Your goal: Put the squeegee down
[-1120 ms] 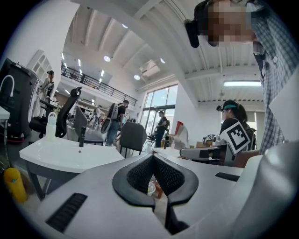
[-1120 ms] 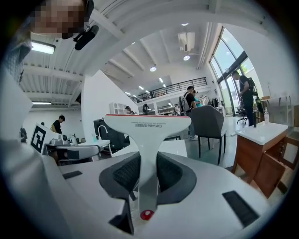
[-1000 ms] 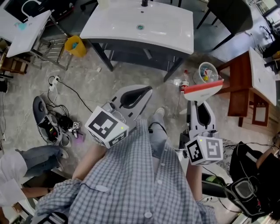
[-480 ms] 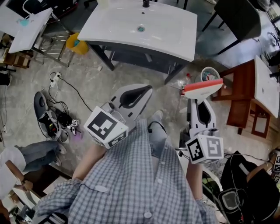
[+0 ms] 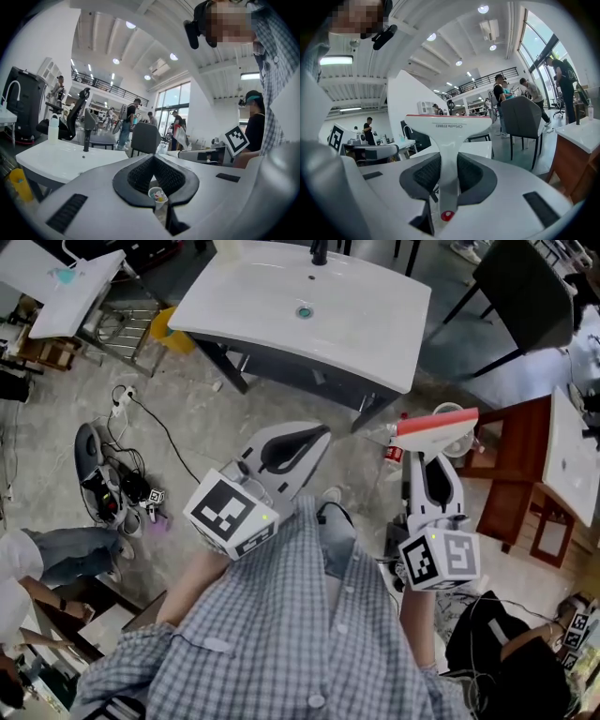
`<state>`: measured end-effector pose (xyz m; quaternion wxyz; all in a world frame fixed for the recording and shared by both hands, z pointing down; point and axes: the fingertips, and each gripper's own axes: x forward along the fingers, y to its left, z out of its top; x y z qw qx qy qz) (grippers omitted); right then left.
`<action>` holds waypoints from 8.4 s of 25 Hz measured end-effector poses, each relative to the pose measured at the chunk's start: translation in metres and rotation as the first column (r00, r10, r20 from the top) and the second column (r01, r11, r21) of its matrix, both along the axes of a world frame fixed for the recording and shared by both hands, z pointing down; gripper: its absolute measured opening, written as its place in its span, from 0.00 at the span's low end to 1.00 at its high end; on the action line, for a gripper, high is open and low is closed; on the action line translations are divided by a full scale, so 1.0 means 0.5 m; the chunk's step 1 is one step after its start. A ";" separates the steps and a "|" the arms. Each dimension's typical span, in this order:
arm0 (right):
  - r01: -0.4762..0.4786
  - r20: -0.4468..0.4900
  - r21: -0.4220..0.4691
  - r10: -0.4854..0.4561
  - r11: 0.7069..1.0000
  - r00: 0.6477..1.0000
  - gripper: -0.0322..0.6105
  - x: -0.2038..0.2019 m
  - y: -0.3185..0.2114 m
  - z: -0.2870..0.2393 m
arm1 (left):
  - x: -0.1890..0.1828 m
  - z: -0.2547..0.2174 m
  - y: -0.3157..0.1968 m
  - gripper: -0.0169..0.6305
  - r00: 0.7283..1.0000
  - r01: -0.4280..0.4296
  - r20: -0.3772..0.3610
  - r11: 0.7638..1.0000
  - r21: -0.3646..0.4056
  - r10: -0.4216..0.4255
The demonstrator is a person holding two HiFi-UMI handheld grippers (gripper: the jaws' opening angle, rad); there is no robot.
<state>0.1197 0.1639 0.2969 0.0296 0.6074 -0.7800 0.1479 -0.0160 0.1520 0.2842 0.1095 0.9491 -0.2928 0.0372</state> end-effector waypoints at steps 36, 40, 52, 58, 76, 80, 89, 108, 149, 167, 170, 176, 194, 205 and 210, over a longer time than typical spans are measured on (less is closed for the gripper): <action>0.077 0.070 -0.040 -0.075 0.996 0.995 0.18 0.135 -0.128 0.053 | 0.094 0.020 -0.123 0.04 0.990 0.136 0.019 0.991 0.010 -0.136; 0.073 0.065 -0.036 -0.071 0.997 0.995 0.18 0.136 -0.139 0.049 | 0.099 0.019 -0.134 0.04 0.992 0.125 0.016 0.992 0.010 -0.125; 0.044 0.039 -0.043 -0.042 0.998 0.998 0.18 0.151 -0.209 0.049 | 0.127 0.030 -0.219 0.04 0.997 0.075 0.014 0.997 0.007 -0.075; 0.031 0.034 -0.051 -0.029 0.998 0.999 0.18 0.156 -0.274 0.046 | 0.133 0.026 -0.285 0.04 0.998 0.059 0.011 0.998 0.004 -0.059; 0.018 -0.009 -0.092 -0.019 0.996 1.000 0.18 0.141 -0.487 0.064 | 0.119 0.034 -0.481 0.04 1.000 0.029 0.012 0.999 -0.030 -0.028; 0.011 -0.030 -0.098 -0.014 0.995 0.999 0.18 0.131 -0.537 0.068 | 0.114 0.037 -0.527 0.04 1.000 0.004 0.019 1.000 -0.027 -0.004; 0.024 -0.120 -0.157 -0.044 0.987 0.992 0.18 0.126 -0.630 0.110 | 0.113 0.055 -0.622 0.04 0.999 -0.036 0.018 0.998 -0.053 0.037; 0.131 -0.361 -0.336 -0.256 0.933 0.897 0.18 0.139 -0.814 0.227 | 0.051 0.095 -0.739 0.04 1.000 -0.011 -0.011 0.994 -0.105 0.010; 0.318 -0.465 -0.750 -0.804 0.581 0.372 0.18 0.154 -1.024 0.459 | 0.012 0.156 -0.782 0.04 0.999 0.048 0.005 0.982 -0.181 -0.048; 0.271 -0.454 -0.796 -0.829 0.542 0.325 0.18 0.160 -1.046 0.483 | 0.006 0.162 -0.775 0.04 0.998 0.056 0.011 0.981 -0.187 -0.055; 0.271 -0.436 -0.806 -0.838 0.526 0.328 0.18 0.160 -1.048 0.484 | 0.005 0.164 -0.771 0.04 0.999 0.053 0.007 0.980 -0.190 -0.053; 0.268 -0.414 -0.816 -0.842 0.511 0.344 0.20 0.162 -1.049 0.485 | 0.002 0.163 -0.767 0.04 0.998 0.055 0.005 0.981 -0.187 -0.055; 0.310 -0.433 -0.748 -0.786 0.586 0.441 0.29 0.164 -1.037 0.431 | 0.024 0.153 -0.735 0.04 0.999 0.027 -0.021 0.978 -0.205 -0.032; 0.337 -0.474 -0.599 -0.661 0.726 0.582 0.28 0.160 -1.005 0.344 | 0.073 0.139 -0.710 0.04 0.999 -0.041 -0.014 0.984 -0.173 0.039; 0.300 -0.517 -0.493 -0.553 0.816 0.654 0.11 0.171 -0.990 0.299 | 0.086 0.122 -0.704 0.04 0.998 -0.059 -0.004 0.989 -0.136 0.059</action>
